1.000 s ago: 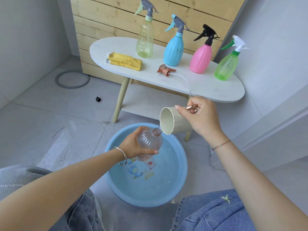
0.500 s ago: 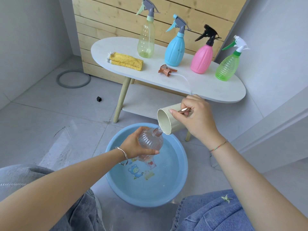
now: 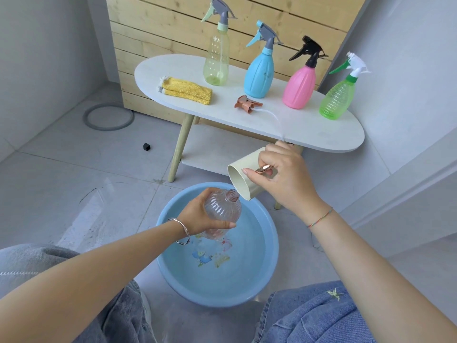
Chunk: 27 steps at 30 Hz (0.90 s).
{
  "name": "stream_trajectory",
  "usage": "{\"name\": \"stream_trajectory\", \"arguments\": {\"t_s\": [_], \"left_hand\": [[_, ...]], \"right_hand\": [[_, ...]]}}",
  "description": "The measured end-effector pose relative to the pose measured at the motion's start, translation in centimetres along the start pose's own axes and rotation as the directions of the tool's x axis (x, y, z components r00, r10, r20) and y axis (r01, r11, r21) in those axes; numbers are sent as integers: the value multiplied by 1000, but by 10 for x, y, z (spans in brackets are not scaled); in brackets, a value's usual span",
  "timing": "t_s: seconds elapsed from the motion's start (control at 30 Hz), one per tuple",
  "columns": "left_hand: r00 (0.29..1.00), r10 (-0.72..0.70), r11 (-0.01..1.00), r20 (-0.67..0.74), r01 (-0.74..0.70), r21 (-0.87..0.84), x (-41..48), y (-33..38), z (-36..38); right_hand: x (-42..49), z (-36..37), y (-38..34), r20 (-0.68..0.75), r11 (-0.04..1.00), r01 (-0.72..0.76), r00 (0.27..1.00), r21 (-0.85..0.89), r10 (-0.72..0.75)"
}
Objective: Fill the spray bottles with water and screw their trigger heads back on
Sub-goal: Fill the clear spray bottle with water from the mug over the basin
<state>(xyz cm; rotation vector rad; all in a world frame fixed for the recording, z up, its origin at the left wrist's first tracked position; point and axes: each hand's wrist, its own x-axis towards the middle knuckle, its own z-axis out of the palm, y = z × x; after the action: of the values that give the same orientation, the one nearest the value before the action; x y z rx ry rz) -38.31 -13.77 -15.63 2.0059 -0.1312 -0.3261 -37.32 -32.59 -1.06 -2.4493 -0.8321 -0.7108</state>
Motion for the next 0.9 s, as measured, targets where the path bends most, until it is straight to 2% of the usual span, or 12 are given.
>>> {"name": "stream_trajectory", "arguments": {"t_s": [0.17,0.27,0.37,0.53,0.6,0.67,0.8,0.9], "left_hand": [[1000,-1,1000,-13,1,-31,-1,2,-1],[1000,-5,999,-13,4,-54,-1,2,-3],[1000,-14,996,-27,11,-89,1,-1,-6],[997,-27,986,-68,16,-166,2,-2,-12],[996,-29,985,-80,15,-171,3,-3,-14],[995,-31,985,-99,14,-174,3,-5,-16],[992,-40,987,-122,20,-162,4,-11,-19],[990,-43,989,-136,23,-147,5,-14,-20]], "right_hand": [[-1,1,1,-44,999,-32,999,0,32],[-3,0,9,-125,971,-207,967,117,221],[-9,3,27,-116,818,-466,842,338,527],[-37,26,63,21,557,-693,635,458,772],[-54,41,72,123,458,-777,553,431,824],[-73,61,78,249,410,-845,503,345,828],[-112,107,81,442,468,-880,452,79,775],[-135,132,74,459,509,-859,431,-54,777]]}}
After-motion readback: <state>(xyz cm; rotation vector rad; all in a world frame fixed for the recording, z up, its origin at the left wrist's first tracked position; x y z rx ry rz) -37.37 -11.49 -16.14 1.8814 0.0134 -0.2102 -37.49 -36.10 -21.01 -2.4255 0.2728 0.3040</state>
